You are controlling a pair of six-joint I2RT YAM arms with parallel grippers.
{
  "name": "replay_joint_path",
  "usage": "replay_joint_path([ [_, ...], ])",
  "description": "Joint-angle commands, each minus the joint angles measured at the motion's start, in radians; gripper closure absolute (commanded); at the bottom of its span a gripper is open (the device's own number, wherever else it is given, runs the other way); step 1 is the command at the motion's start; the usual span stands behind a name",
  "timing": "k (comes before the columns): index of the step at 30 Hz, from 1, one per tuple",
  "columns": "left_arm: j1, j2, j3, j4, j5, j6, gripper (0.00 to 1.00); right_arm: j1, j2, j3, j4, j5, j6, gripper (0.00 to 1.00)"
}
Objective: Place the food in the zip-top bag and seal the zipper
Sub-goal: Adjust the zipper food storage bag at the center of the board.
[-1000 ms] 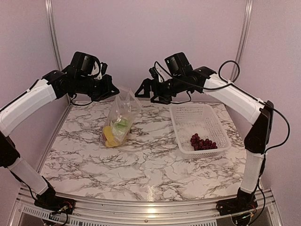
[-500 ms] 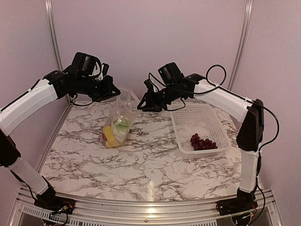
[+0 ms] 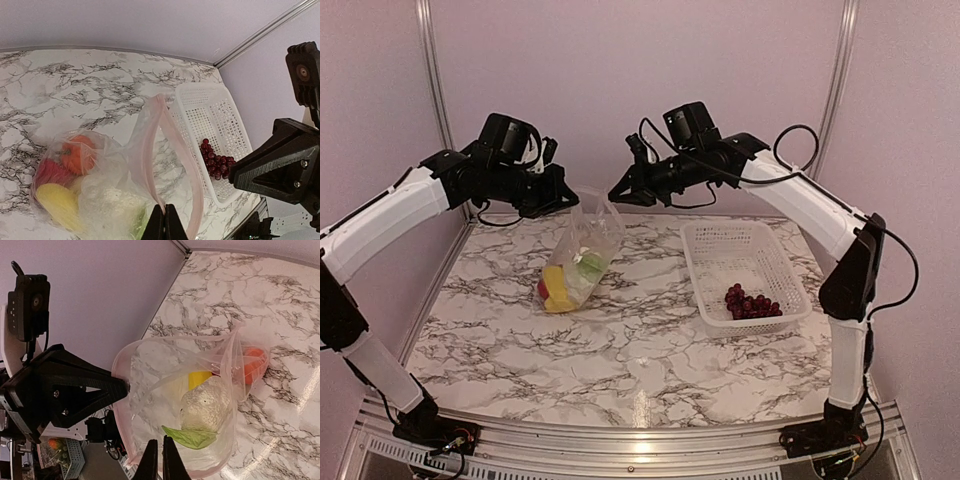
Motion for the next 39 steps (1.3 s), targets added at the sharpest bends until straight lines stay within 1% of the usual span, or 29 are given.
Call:
replay_joint_path([
  [1,0.010,-0.030,0.065,-0.015,-0.088,0.025,1.00,0.003,-0.046,-0.040,0.018,-0.043,0.021,0.96],
  [3,0.010,-0.055,0.094,0.015,-0.107,0.009,1.00,0.003,-0.055,-0.077,0.021,-0.047,0.013,0.98],
  [6,0.010,-0.071,0.109,0.052,-0.104,-0.005,1.00,0.003,-0.071,-0.076,0.034,-0.034,0.004,0.98],
  [9,0.010,-0.045,0.094,0.028,-0.102,-0.002,1.00,0.001,-0.083,-0.070,0.012,0.023,-0.007,0.76],
  [11,0.010,-0.018,0.083,0.004,-0.074,-0.009,1.00,-0.001,-0.078,-0.079,0.001,0.031,-0.009,0.60],
  [12,0.010,-0.008,0.067,0.002,-0.042,-0.019,1.00,-0.001,-0.070,-0.078,-0.007,0.030,-0.012,0.55],
  [13,0.010,-0.003,0.054,0.004,-0.022,-0.029,1.00,0.000,-0.062,-0.077,-0.012,0.030,-0.018,0.53],
  [17,0.010,-0.002,-0.008,0.034,0.012,-0.050,1.00,-0.001,-0.030,-0.077,-0.025,0.075,-0.034,0.53],
  [22,0.010,-0.004,-0.030,0.024,0.019,-0.044,1.00,-0.001,-0.020,-0.060,-0.045,0.166,-0.038,0.56],
  [25,0.010,-0.011,-0.048,0.025,0.023,-0.047,1.00,-0.002,-0.011,-0.063,-0.070,0.217,-0.058,0.53],
  [28,0.010,-0.025,-0.066,0.037,0.025,-0.055,1.00,-0.002,0.023,-0.072,-0.092,0.191,-0.078,0.52],
  [30,0.010,-0.027,-0.069,0.038,0.027,-0.057,1.00,0.005,0.039,-0.084,-0.097,0.175,-0.092,0.55],
  [33,0.010,-0.028,-0.067,0.034,0.036,-0.056,1.00,0.010,0.035,-0.084,-0.097,0.163,-0.087,0.82],
  [35,0.010,-0.026,-0.059,0.025,0.040,-0.048,1.00,0.013,0.018,-0.063,-0.099,0.161,-0.075,0.94],
  [37,0.010,-0.024,-0.044,0.010,0.046,-0.036,1.00,0.017,-0.002,-0.022,-0.097,0.132,-0.053,1.00],
  [39,0.010,-0.023,-0.032,-0.001,0.050,-0.020,1.00,0.024,-0.031,0.019,-0.067,0.094,-0.031,1.00],
])
